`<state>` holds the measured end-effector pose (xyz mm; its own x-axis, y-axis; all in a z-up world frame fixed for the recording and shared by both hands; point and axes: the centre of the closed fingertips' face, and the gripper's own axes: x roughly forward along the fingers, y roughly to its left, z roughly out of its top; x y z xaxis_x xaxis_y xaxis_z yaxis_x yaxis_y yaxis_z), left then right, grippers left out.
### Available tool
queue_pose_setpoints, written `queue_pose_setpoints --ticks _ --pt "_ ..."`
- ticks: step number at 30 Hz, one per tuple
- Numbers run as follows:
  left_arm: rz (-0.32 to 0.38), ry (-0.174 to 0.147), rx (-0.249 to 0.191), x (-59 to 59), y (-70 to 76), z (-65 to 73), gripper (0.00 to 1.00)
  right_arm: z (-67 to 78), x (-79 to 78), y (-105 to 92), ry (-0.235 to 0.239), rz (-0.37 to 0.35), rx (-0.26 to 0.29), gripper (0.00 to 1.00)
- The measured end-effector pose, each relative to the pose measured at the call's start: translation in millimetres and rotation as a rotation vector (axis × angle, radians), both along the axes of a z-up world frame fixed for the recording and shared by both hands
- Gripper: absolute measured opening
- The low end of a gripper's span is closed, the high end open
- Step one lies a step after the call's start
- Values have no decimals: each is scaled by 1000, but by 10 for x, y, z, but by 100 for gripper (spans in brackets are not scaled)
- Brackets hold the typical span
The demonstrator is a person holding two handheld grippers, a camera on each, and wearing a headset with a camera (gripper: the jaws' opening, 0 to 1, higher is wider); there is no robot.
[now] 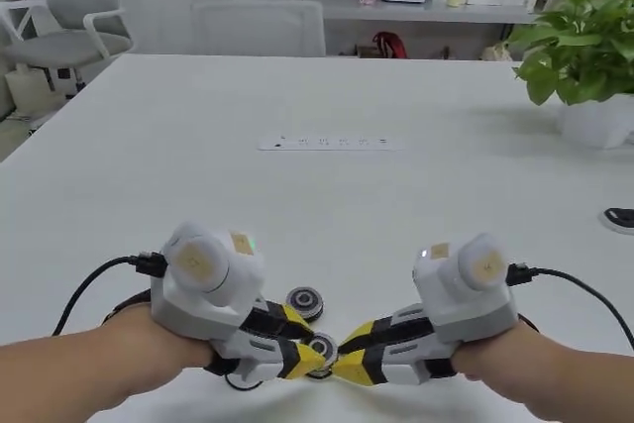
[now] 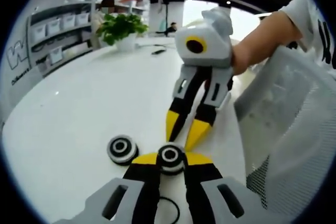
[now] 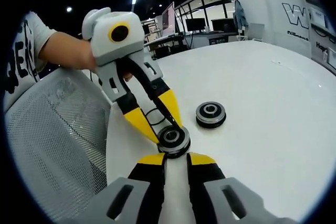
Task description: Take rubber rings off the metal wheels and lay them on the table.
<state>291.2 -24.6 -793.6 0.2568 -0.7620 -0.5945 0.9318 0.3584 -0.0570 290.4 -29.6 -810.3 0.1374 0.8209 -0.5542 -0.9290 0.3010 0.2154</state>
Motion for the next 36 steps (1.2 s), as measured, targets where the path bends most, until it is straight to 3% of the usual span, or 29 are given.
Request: queue_pose_setpoints --ticks 6,12,18,30,36 --pt "-13 -35 9 4 -1 -1 16 -2 -4 2 4 -1 1 12" --pt "-15 -46 13 8 -1 0 15 -10 0 5 0 -5 -2 9" --pt "-22 -63 20 13 3 0 13 -20 15 -15 35 -38 14 2" --pt "-10 -76 20 8 9 2 13 -7 33 -39 160 -136 79 0" --pt "-9 -80 22 12 12 0 12 14 48 -67 230 -191 141 0"
